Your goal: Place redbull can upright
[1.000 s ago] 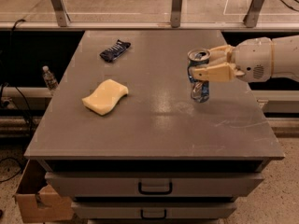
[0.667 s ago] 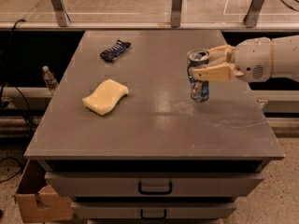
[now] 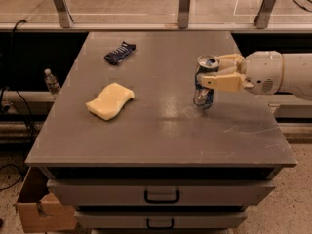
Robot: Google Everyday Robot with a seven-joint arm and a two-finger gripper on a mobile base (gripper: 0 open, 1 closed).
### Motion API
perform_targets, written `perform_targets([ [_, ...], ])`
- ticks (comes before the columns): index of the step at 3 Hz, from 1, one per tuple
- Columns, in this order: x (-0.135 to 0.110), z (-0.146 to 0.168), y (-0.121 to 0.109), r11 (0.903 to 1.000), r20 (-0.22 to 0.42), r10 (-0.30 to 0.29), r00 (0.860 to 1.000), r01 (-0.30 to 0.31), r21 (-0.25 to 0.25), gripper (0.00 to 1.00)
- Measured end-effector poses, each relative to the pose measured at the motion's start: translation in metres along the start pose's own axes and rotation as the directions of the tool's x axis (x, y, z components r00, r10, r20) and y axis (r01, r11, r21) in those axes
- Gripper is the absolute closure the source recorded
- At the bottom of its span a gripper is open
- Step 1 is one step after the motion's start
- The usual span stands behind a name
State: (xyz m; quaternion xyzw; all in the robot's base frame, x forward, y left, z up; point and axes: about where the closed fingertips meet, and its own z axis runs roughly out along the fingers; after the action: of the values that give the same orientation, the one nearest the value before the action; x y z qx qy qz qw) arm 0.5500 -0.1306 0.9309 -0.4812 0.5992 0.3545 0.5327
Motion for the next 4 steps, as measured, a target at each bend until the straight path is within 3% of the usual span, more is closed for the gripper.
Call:
perform_targets([
  [4,0.019,0.007,0.008,0.9915,0.104,-0.098,0.990,0.106,-0.075,1.00],
])
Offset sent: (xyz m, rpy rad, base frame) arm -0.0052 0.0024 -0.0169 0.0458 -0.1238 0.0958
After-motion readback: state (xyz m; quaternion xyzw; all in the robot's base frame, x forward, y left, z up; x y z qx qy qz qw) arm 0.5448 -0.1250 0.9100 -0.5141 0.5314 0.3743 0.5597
